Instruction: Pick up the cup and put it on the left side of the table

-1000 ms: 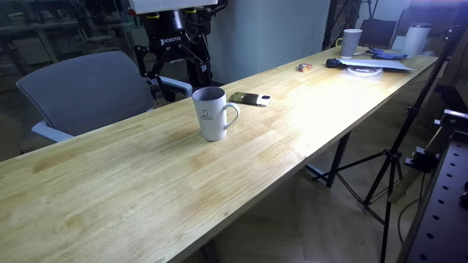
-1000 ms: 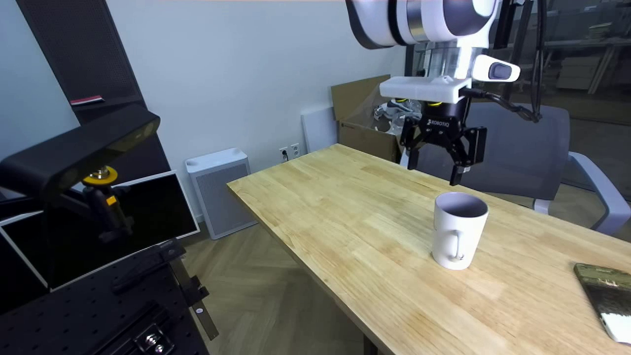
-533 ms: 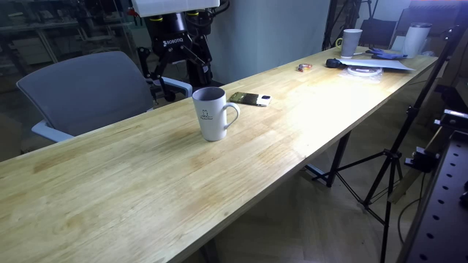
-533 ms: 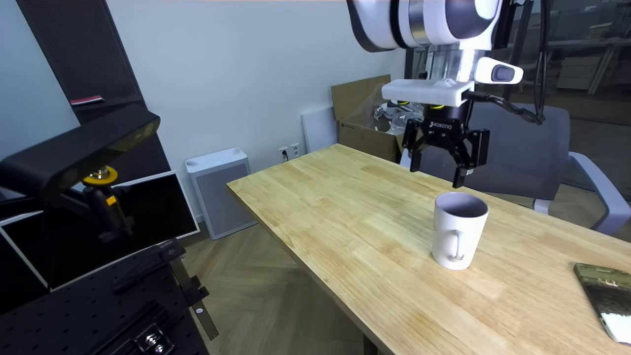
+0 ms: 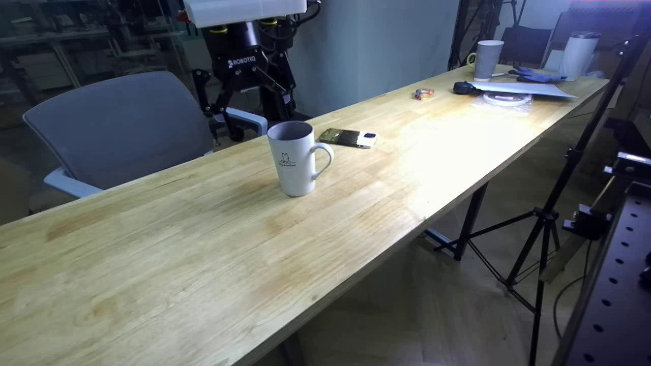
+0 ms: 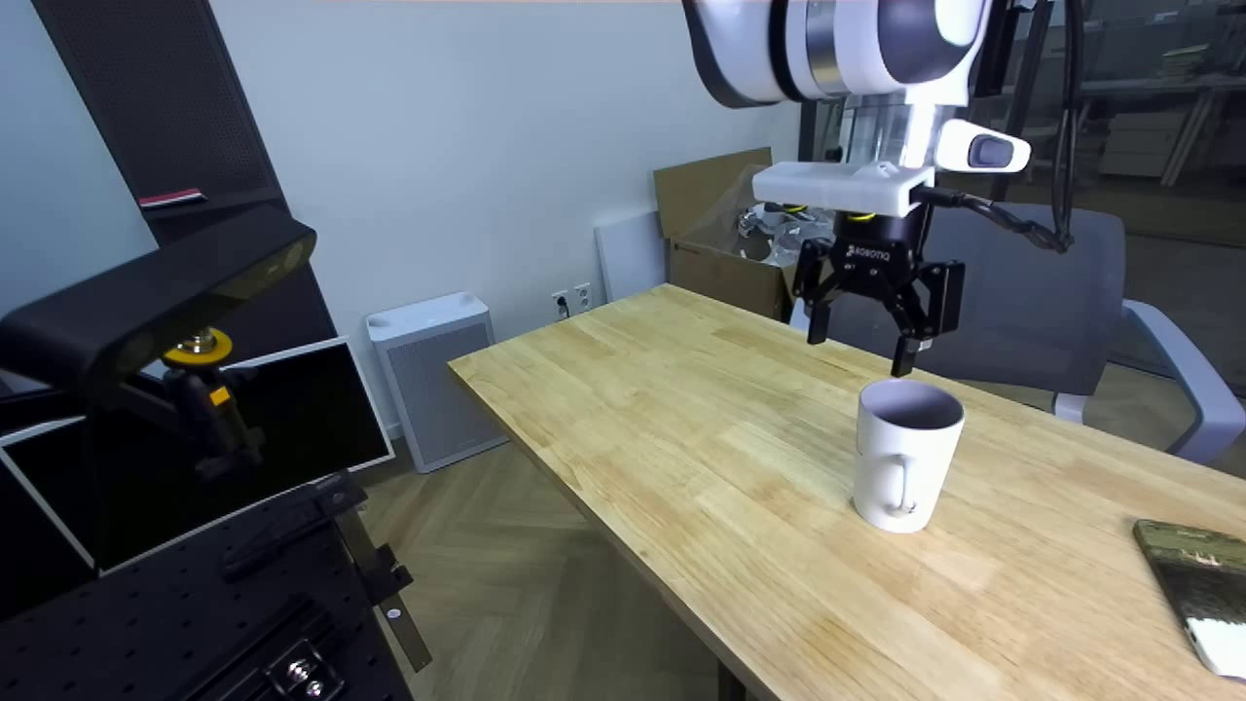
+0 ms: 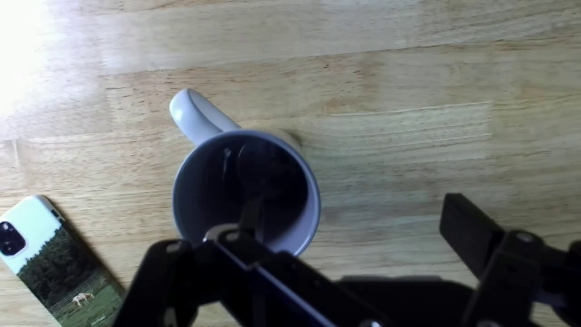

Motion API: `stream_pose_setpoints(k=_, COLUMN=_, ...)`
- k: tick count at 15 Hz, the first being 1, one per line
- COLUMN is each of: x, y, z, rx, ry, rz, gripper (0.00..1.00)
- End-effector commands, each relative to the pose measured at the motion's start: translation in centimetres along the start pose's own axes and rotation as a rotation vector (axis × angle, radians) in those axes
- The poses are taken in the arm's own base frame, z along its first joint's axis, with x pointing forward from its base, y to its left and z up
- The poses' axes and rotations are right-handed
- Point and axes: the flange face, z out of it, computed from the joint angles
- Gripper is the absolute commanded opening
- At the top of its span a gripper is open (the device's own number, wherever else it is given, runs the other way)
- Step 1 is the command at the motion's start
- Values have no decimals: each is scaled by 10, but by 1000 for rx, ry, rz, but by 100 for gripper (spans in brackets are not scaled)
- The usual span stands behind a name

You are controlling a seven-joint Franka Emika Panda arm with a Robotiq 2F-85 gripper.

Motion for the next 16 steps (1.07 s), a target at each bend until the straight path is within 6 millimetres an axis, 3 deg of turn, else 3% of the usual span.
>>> stream_pose_setpoints(k=1, x=2, y=-1, z=13, rx=-2, ry=-12, rz=6, gripper=100)
stream_pose_setpoints(k=16, x=2, y=0, z=52, rx=-13, ry=-4, rz=-2, gripper=100)
